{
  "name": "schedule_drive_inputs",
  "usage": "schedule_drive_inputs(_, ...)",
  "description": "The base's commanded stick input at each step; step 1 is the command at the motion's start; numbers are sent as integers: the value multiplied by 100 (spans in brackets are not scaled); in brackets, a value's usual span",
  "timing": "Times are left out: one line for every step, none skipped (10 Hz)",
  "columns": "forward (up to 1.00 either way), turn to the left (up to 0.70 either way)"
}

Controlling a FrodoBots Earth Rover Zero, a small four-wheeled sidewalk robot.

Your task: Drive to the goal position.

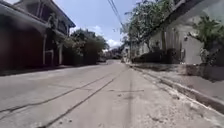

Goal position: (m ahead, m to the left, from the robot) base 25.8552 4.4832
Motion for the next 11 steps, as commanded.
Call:
schedule_drive_inputs(100, -35)
schedule_drive_inputs(100, -40)
schedule_drive_inputs(100, -40)
schedule_drive_inputs(100, -40)
schedule_drive_inputs(100, -24)
schedule_drive_inputs(100, 0)
schedule_drive_inputs(100, 0)
schedule_drive_inputs(100, 0)
schedule_drive_inputs(100, 0)
schedule_drive_inputs(100, 0)
schedule_drive_inputs(100, 0)
